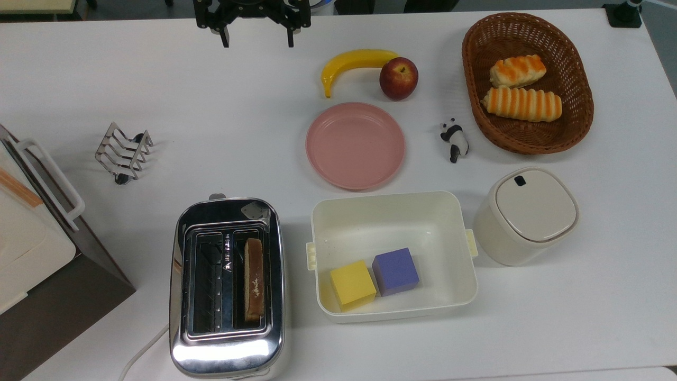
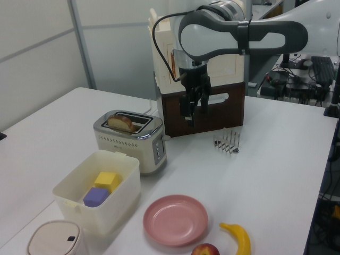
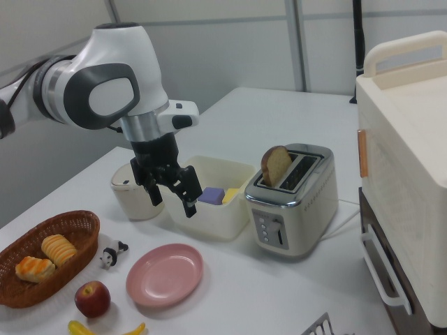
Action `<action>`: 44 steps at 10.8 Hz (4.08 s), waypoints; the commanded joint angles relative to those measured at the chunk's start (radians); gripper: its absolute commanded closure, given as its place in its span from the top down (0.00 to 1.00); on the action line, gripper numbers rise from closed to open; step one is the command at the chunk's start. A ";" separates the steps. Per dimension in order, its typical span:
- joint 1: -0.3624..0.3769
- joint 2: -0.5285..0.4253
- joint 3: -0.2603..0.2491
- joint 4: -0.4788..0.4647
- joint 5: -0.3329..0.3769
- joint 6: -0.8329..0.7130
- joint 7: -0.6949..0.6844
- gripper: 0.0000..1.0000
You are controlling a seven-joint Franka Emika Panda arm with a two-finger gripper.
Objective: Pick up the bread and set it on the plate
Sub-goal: 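Move the gripper over the toaster toward the bread slice, then lower the open gripper around the bread slice in the toaster slot, then close the gripper on the bread slice and lift it out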
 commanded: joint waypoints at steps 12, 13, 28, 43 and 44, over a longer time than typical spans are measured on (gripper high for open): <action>-0.012 0.058 0.001 -0.016 0.001 0.237 0.022 1.00; -0.011 0.077 0.002 -0.015 0.002 0.289 0.021 1.00; -0.009 0.383 0.002 0.033 -0.049 1.129 0.004 0.59; 0.001 0.260 0.009 0.114 -0.070 1.130 0.102 0.09; 0.018 0.232 0.009 0.111 -0.073 1.126 0.122 0.09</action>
